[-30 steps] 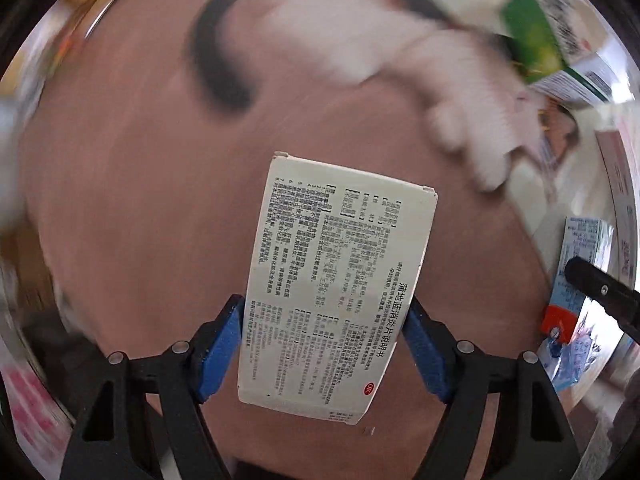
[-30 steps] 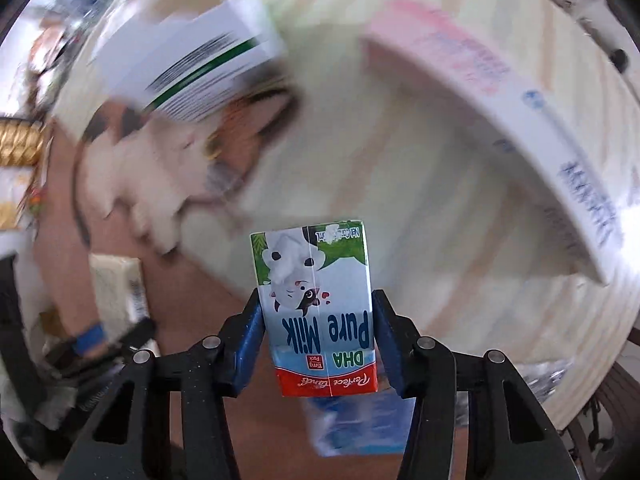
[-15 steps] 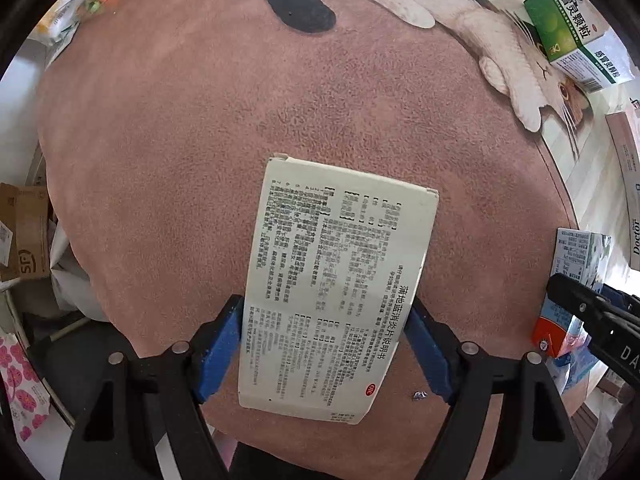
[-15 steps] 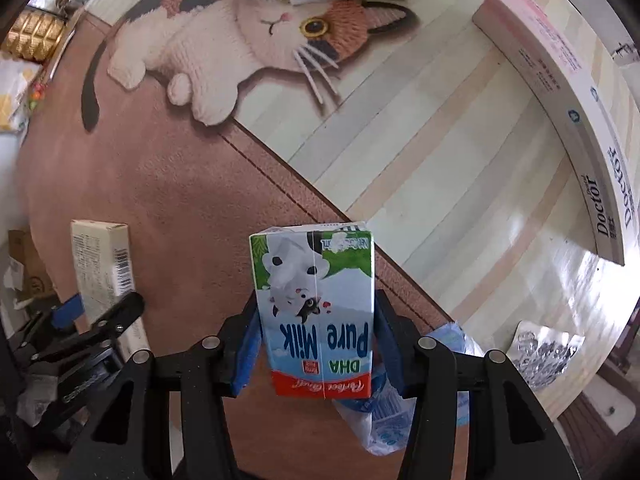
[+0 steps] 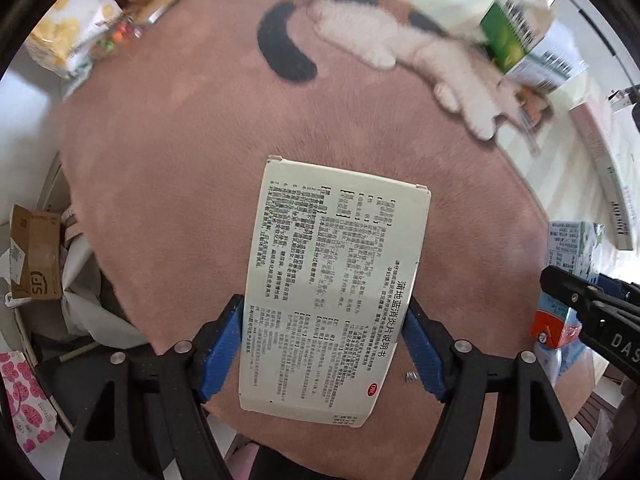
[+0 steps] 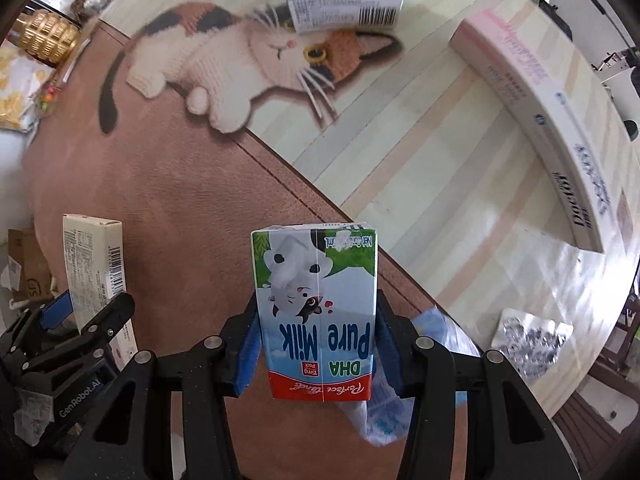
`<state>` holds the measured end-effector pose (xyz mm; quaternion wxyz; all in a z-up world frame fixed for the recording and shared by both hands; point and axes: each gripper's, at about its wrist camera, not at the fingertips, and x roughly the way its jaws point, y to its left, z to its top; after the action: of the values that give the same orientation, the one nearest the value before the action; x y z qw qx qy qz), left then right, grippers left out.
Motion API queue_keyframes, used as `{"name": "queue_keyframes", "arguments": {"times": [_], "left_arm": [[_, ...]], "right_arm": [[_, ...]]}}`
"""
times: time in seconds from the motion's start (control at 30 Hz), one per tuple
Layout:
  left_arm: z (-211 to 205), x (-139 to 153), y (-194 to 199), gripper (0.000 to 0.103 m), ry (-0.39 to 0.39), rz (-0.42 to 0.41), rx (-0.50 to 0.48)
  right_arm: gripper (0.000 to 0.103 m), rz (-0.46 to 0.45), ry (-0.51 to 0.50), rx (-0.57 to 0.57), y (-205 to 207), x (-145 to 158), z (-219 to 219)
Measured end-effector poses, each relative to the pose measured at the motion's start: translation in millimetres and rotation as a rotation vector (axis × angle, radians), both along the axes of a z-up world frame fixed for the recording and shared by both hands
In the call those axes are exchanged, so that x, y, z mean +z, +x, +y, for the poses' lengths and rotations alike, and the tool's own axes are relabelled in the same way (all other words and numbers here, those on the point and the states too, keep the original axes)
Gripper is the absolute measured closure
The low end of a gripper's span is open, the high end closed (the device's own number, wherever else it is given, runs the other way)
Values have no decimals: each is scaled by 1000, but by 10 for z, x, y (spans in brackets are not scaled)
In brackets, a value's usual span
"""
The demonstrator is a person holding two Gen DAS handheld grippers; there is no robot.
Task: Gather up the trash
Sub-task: 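Carry the cream box and milk carton toward the white bin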
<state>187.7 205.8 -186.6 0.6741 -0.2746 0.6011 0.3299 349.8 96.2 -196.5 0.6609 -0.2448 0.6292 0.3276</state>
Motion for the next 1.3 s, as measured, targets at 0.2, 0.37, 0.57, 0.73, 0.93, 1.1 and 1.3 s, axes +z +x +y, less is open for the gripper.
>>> {"name": "queue_keyframes", "arguments": {"times": [0.2,0.37,0.57,0.73,0.93,1.1,1.3], "left_arm": [[-105,607,-356,30,77,-116,2],[-124,960,-922,30,128,-182,-2],[-171,1023,-1853,30,140,-252,42],[-215,869,-2654,30,89,-272,101],[-132,124,-3512,30,-44,-223,248],[7,-937,-4081,30,-226,-185,411],[111,-2294,-4410,30,-396,-146,528]], "right_arm": [[51,-46,68,-12,-411,379,-190],[51,-79,128,-10,-943,798,-356],[51,-86,174,40,-1871,939,-403],[51,-46,172,109,-2794,750,-345],[51,35,107,189,-3659,160,-267],[51,133,-9,237,-4087,-769,-159],[51,217,-115,234,-4237,-2053,-30]]}}
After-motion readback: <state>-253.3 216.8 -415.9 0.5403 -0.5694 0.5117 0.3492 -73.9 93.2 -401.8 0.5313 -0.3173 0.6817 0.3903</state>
